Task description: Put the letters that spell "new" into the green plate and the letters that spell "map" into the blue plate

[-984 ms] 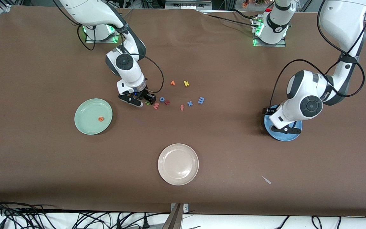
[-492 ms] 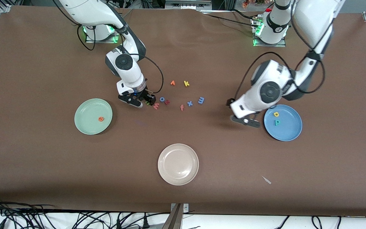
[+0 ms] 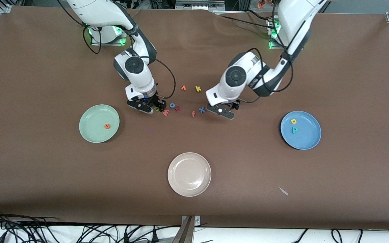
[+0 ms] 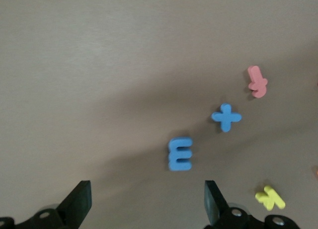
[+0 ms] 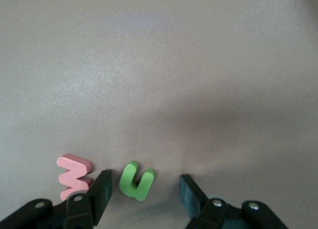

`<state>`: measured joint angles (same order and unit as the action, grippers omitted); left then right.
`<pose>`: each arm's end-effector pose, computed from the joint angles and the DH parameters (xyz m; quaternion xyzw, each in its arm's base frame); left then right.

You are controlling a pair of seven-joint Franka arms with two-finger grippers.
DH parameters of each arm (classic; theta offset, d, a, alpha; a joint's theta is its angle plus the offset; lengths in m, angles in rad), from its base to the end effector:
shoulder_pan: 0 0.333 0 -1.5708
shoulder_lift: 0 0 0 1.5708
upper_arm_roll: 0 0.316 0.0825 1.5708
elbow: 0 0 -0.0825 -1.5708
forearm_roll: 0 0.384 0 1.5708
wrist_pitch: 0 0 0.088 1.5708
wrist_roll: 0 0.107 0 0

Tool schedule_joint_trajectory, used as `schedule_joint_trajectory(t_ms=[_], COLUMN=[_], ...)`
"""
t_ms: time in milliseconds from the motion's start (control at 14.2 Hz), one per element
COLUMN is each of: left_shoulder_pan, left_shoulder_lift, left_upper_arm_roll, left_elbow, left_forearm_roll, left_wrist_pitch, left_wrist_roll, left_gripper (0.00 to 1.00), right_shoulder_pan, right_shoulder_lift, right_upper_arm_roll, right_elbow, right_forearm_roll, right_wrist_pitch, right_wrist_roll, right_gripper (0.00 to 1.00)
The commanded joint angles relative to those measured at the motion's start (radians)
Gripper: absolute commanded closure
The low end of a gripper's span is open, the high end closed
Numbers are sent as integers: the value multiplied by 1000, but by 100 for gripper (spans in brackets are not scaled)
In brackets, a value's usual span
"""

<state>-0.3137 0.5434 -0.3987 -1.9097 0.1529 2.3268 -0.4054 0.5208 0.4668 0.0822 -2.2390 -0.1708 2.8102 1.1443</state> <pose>0.4778 -0.3956 0.2232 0.9808 -0.1851 -0.0582 0.0210 0.4486 0.3204 0.1684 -0.9792 0.1952 -0.0453 0.0326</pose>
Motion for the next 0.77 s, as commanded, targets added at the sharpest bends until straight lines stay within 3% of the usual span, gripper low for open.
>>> schedule_joint_trajectory(t_ms=[0,562,703], left_shoulder_pan=[-31,-73,-85], left_shoulder_lift=[59,128,136], left_upper_arm_roll=[9,17,17], left_elbow=[17,44,44], left_forearm_roll=[98,172,194], left_wrist_pitch=[46,80,74], left_wrist_roll=[-90,-177,-203], left_gripper=[0,1,21], right_shoulder_pan=[22,21,22], right_shoulder_lift=[23,22,24], right_upper_arm_roll=[-15,-13,-15], right_elbow=[61,68,68], right_forearm_roll=[-21,-27,-27], right_wrist_pitch=[-64,-80,-80], right_wrist_roll=[31,37,37], right_gripper=[35,39,45])
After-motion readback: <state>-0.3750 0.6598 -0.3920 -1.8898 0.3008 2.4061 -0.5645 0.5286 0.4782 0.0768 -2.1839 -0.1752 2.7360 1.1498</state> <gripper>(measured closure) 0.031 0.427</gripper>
